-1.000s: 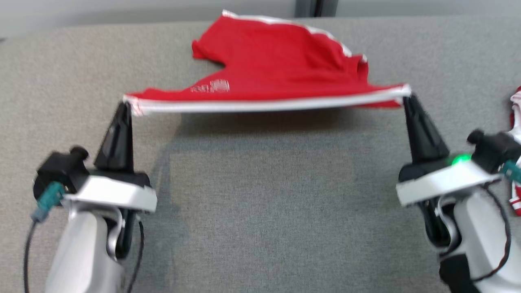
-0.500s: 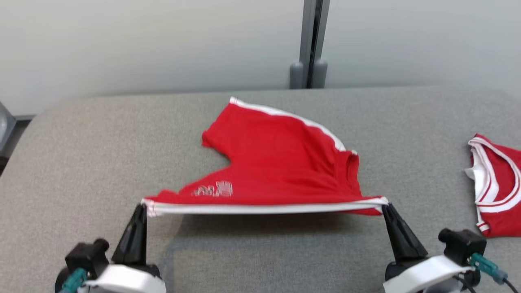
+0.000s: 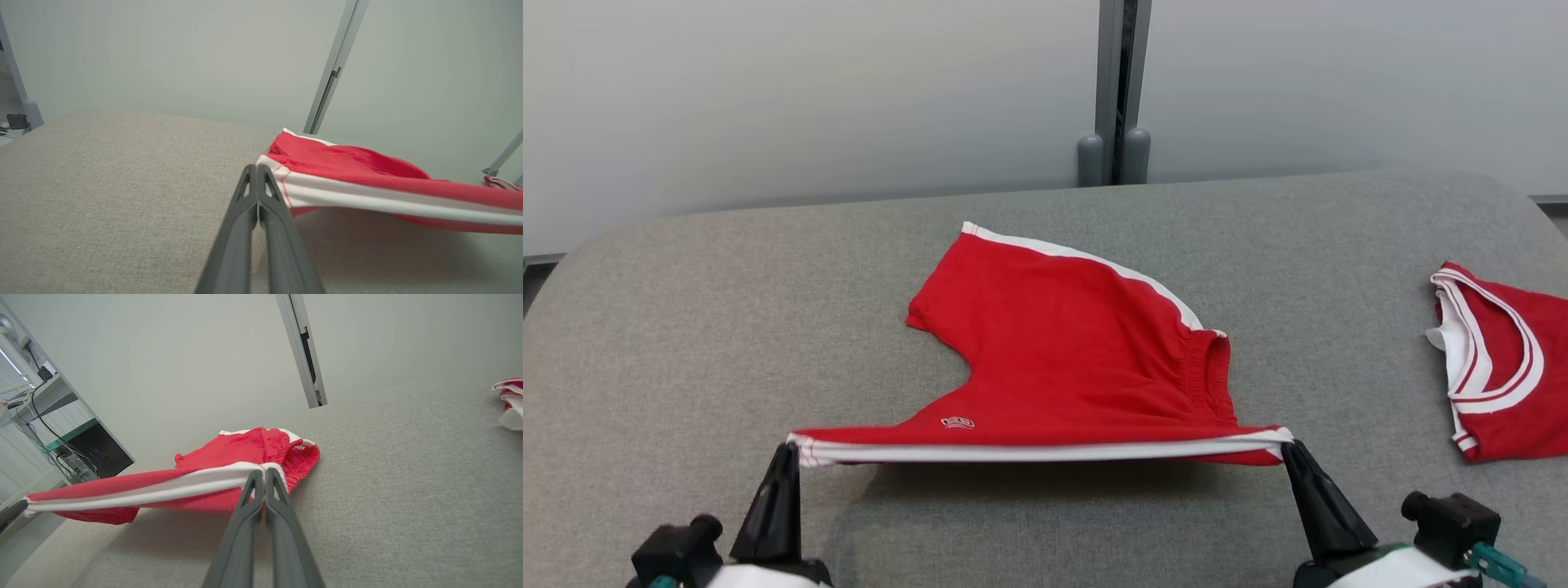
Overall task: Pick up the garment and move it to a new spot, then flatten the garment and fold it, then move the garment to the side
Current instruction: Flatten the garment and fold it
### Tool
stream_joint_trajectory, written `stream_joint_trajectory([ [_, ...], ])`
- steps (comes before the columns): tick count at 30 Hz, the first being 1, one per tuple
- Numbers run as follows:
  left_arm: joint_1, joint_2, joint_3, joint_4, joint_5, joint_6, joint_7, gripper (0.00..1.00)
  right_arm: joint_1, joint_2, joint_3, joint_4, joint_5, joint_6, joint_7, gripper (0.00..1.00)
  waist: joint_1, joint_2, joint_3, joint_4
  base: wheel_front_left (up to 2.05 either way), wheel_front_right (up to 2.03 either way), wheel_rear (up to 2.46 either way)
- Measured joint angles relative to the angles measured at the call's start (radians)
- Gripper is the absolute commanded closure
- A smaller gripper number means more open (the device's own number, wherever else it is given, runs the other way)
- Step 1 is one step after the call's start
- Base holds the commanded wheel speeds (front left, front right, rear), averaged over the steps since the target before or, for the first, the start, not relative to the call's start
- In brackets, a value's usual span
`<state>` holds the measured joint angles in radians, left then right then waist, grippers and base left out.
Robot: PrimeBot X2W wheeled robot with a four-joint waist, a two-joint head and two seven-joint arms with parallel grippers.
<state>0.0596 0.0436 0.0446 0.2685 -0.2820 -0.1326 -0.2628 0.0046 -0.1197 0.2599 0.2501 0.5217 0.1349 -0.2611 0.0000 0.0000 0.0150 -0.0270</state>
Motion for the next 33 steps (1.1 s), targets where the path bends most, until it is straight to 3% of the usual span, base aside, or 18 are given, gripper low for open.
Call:
stream_joint_trajectory([
  [6, -0.210, 0.052, -0.039, 0.015, 0.022, 0.001, 0.000, 1.00, -0.156, 0.015, 0.029, 0.041, -0.001, -0.001, -0.001, 1.00, 0.0000, 0.0000, 0.092, -0.018, 0.00, 0.00, 0.00],
  [19, -0.640, 0.175, -0.199, 0.218, 0.045, 0.002, 0.000, 1.00, -0.443, 0.066, 0.002, 0.160, -0.040, -0.004, -0.001, 1.00, 0.0000, 0.0000, 0.332, -0.081, 0.00, 0.00, 0.00],
  [33, -0.930, 0.227, -0.279, 0.405, 0.101, 0.002, 0.000, 1.00, -0.570, 0.071, 0.018, 0.128, 0.043, -0.004, -0.001, 1.00, 0.0000, 0.0000, 0.516, -0.163, 0.00, 0.00, 0.00],
])
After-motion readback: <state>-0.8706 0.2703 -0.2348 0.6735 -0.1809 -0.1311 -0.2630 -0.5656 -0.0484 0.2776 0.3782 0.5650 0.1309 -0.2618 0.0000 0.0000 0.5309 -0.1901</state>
